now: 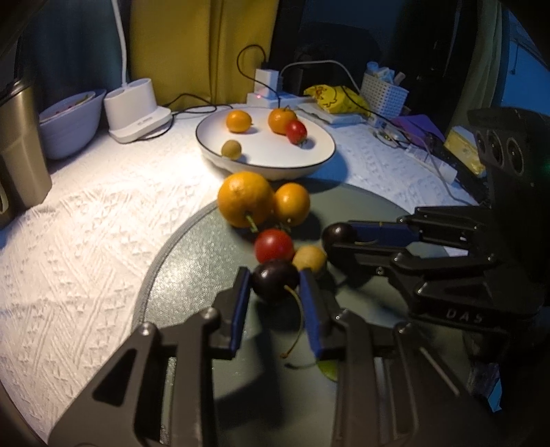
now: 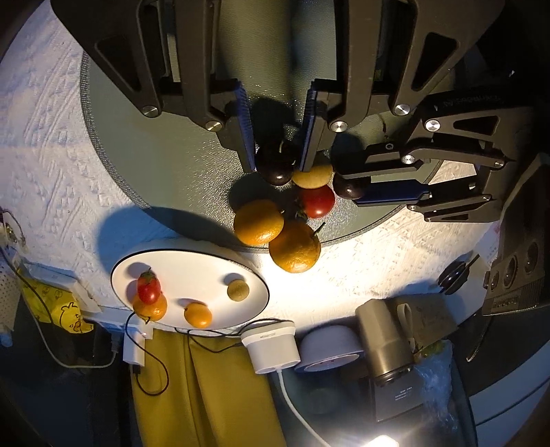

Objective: Organize fruits
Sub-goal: 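Grasp a dark cherry with the right tool while the left tool grasps another dark cherry, then carry both cherries to the white plate and open the left tool over it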

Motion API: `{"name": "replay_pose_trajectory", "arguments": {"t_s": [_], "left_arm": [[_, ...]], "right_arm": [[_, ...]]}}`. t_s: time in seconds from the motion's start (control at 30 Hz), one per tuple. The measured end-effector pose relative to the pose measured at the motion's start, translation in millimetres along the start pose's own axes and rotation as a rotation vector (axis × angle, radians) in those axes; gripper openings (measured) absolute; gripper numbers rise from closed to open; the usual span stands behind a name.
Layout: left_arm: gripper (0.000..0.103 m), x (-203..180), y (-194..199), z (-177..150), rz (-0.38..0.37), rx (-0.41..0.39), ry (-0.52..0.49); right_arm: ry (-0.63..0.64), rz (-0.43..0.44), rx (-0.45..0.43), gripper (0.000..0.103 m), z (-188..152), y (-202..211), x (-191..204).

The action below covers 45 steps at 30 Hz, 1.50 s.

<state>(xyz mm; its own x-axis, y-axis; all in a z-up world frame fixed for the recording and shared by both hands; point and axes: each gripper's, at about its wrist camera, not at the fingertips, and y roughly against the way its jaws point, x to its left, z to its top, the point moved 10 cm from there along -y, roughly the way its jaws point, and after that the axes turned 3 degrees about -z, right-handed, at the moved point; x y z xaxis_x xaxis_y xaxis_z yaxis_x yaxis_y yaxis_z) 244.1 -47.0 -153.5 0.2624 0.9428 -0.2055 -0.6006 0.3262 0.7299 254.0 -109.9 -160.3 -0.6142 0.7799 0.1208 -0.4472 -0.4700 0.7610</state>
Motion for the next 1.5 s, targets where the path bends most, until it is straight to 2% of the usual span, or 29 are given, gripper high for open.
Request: {"name": "replay_pose_trajectory", "arguments": {"t_s": [0.83, 1.5], "left_arm": [[0.030, 1, 18, 38, 0.004, -0.066, -0.027], [0.030, 24, 1, 78, 0.012, -0.081, -0.036]], "right_arm": [[-0.022, -0.048, -0.068, 0.028, 31, 25, -24], [-0.037, -0.074, -0.093, 0.028, 67, 10, -51]]}}
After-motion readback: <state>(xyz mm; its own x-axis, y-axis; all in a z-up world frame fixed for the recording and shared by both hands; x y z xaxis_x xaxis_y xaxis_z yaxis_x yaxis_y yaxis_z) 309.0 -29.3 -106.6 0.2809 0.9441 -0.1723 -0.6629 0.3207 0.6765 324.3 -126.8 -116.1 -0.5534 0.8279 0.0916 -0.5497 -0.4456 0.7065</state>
